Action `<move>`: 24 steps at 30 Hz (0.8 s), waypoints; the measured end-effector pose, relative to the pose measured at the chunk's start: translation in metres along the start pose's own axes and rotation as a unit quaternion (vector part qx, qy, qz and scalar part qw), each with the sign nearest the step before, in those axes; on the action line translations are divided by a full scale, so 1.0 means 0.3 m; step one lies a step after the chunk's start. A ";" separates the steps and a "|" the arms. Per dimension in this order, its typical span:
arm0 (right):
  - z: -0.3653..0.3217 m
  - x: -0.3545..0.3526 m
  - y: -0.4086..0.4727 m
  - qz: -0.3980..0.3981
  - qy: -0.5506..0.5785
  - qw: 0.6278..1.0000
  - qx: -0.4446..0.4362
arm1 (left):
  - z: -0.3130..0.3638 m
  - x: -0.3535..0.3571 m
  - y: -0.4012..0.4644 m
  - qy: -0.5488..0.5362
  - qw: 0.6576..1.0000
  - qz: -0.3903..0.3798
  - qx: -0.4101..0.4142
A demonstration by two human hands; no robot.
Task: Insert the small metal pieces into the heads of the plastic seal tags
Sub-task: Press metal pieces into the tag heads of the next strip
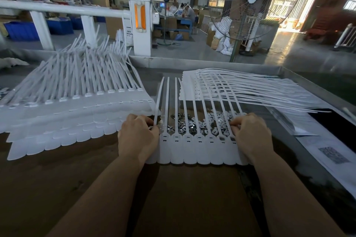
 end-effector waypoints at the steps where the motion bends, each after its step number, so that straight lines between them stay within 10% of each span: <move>1: 0.000 0.002 0.001 0.006 -0.006 1.000 -0.004 | 0.000 -0.001 0.000 0.001 1.000 0.000 0.000; 9: -0.018 -0.020 0.001 0.105 0.088 0.989 -0.058 | -0.004 -0.001 -0.002 0.002 1.000 -0.005 -0.003; 24: -0.069 -0.042 -0.022 -0.040 0.270 0.952 -0.140 | 0.001 0.002 0.001 -0.009 1.000 -0.010 -0.015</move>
Point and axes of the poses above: each hand's wrist, its own y-axis towards the middle knuckle, its own x-axis out of the palm, z = x × y, the point moved 4 cm from there along y, towards the middle knuckle, and after that the axes turned 1 degree about z, right-handed, at the moved point
